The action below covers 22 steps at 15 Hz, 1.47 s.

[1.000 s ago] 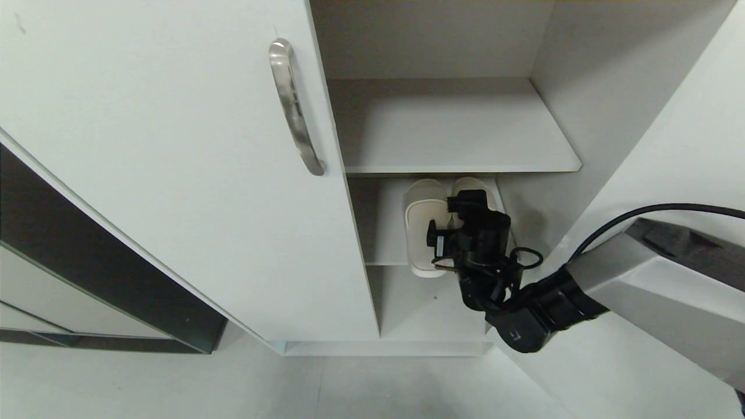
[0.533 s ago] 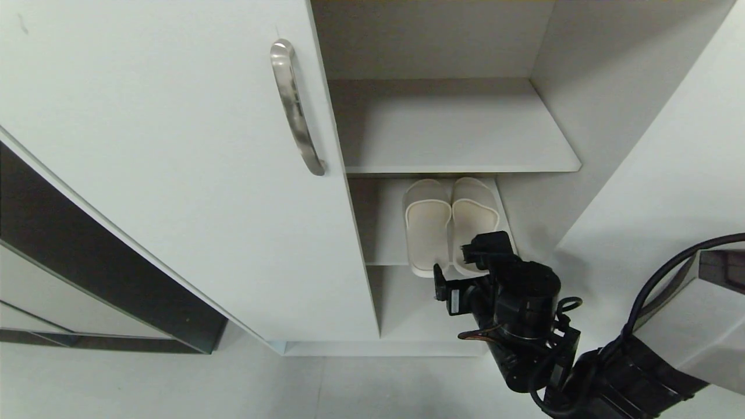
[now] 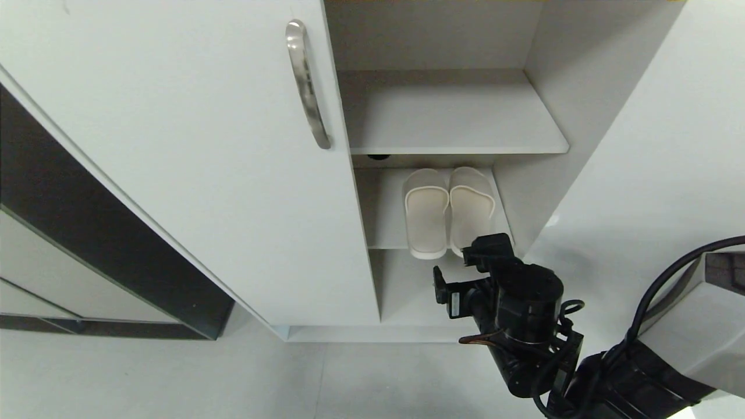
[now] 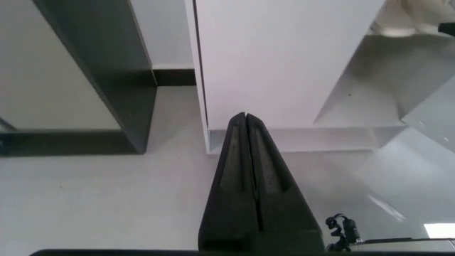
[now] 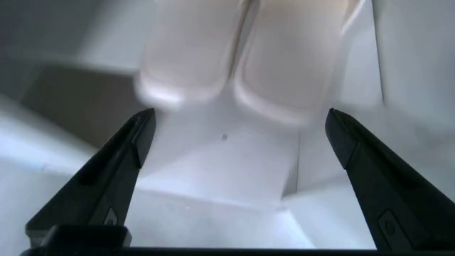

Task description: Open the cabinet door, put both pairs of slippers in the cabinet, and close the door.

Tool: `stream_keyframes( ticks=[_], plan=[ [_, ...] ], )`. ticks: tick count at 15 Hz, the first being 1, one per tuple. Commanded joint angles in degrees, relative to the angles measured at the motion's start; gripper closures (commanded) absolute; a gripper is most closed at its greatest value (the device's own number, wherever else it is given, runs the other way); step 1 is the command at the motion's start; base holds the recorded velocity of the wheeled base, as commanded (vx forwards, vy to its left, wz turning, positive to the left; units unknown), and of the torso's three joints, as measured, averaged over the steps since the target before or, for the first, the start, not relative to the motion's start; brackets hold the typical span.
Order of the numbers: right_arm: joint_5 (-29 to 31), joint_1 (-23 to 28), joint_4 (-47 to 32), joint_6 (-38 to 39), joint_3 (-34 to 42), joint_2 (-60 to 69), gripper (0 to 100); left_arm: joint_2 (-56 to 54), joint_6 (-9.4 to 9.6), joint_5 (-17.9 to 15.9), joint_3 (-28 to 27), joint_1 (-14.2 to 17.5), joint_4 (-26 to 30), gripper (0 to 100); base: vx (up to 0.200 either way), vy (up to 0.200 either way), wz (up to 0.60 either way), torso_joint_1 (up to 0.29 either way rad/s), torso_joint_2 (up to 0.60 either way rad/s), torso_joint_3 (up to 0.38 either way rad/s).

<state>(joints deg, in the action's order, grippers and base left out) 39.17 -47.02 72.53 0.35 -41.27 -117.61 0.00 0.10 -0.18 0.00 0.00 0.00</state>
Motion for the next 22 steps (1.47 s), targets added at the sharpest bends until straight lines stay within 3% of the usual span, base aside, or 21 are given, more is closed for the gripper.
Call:
stream_keyframes(
  ticks=[1, 3, 22],
  plan=[
    [0.03, 0.00, 0.06, 0.00, 0.13, -0.33, 0, 0.09, -0.01, 0.01, 0.00, 0.00, 0.00, 100, -0.200, 0.000, 0.00, -0.002, 0.01, -0.002],
    [0.03, 0.00, 0.06, 0.00, 0.31, -0.33, 0, 0.09, -0.01, 0.01, 0.00, 0.00, 0.00, 100, -0.200, 0.000, 0.00, 0.000, 0.00, 0.000],
    [0.12, 0.17, 1.65, -0.18, 0.84, -1.13, 0, 0.09, -0.01, 0.27, 0.00, 0.00, -0.09, 100, 0.000, 0.000, 0.00, 0.000, 0.00, 0.000]
  ],
)
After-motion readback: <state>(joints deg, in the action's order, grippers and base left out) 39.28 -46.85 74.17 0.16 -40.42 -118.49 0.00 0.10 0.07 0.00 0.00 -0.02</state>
